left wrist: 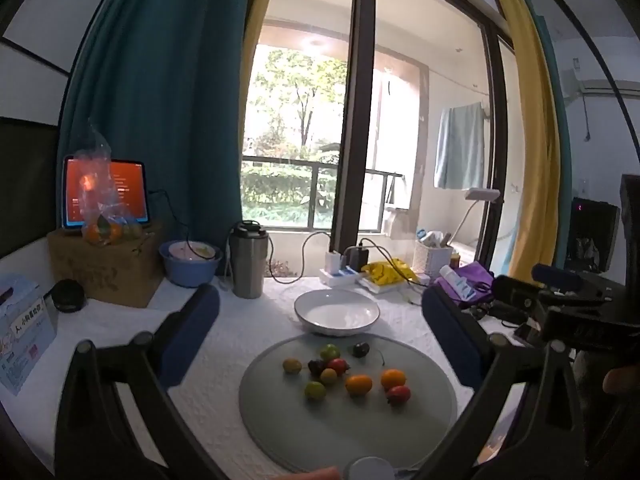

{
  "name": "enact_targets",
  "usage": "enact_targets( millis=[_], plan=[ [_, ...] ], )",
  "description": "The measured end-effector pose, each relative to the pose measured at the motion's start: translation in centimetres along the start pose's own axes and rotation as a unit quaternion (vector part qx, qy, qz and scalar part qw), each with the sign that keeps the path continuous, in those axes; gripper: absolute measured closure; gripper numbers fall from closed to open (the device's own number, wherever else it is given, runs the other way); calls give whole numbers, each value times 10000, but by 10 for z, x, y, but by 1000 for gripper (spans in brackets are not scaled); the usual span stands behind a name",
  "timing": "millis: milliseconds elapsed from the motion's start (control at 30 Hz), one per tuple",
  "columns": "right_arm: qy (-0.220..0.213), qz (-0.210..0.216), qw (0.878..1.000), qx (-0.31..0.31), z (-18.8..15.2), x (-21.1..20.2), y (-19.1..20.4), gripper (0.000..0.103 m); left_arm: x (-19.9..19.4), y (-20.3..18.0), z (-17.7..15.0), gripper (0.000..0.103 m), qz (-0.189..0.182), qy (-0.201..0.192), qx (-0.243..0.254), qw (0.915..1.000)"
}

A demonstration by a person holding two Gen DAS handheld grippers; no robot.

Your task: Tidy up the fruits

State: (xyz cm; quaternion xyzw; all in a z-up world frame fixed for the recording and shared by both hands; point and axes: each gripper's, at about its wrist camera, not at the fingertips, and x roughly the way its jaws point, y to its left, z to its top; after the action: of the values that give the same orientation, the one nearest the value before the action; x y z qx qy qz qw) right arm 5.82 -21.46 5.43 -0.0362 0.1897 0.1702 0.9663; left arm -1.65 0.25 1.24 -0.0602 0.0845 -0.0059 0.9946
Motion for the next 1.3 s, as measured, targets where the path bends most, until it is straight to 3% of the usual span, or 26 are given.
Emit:
enact_targets(
  millis=[1300],
  plan=[
    [24,3,10000,-44,3,-1,4,11,-8,2,-1,1,-100,-106,-77,9999]
  ],
)
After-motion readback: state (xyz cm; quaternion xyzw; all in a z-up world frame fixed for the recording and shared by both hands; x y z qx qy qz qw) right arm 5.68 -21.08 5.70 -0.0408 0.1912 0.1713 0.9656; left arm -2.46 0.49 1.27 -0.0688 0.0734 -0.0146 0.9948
